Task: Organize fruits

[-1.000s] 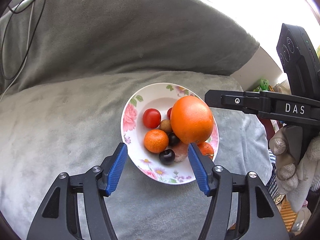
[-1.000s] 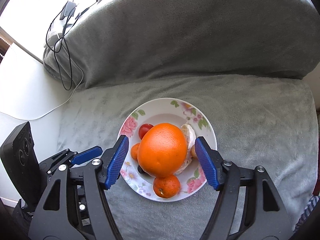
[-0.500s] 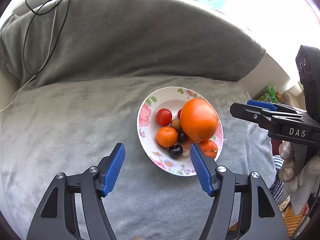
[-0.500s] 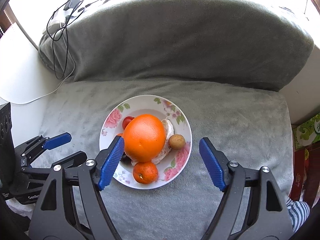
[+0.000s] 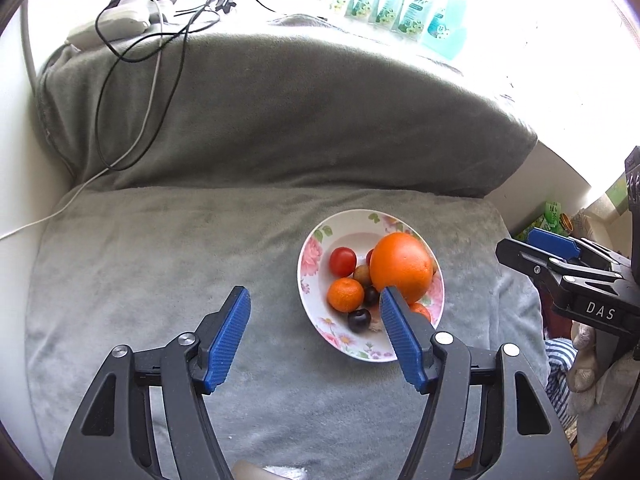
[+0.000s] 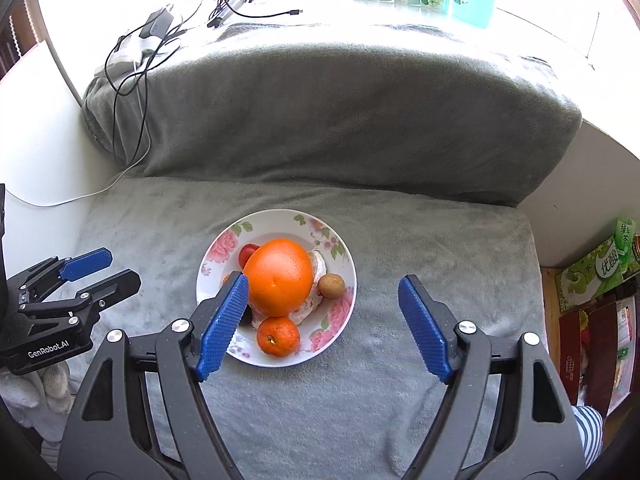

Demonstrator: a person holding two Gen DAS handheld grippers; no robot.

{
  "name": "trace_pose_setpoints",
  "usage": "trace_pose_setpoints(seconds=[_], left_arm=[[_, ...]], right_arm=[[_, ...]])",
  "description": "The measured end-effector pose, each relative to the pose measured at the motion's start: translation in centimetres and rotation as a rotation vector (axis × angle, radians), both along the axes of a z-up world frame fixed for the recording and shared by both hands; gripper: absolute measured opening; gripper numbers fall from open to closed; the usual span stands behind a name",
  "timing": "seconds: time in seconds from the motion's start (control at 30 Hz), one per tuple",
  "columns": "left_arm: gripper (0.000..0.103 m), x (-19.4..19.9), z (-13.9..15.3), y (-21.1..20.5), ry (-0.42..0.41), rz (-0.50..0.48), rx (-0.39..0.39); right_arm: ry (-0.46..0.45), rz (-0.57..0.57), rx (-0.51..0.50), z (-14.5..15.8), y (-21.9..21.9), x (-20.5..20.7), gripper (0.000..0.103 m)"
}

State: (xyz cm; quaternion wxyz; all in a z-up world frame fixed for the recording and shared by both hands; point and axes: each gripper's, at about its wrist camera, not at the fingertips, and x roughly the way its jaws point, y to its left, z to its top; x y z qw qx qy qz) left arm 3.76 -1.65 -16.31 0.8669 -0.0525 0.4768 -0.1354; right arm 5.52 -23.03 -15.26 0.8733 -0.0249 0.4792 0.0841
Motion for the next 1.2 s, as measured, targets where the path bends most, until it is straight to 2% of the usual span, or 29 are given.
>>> trace_pose_setpoints(seconds=[0.27,0.4,0.6,1.2], left_arm=[[0.068,-0.3,0.9,0.2,0.002,0.037,0.048],[0.077,-0.4,1.4,0.5,0.001,0.055,0.049],[0.080,-0.6,2.0,0.4,0.003,0.058,0.051],[0.080,-1.2,2.7,-0.4,-0.015,0.045,0.062]], right_arm=[[-0.028,-0.029,0.028,0.9,-0.4,-1.0,0.080],[-0.045,-0.031,0.025,1.5,-0.6,-1.3,0.080],[-0.060,-0.035,0.024,2.1,-0.7,-1.6,0.080],[-0.081,-0.034,0.025,3.0,-0.4,-2.1,0.080]])
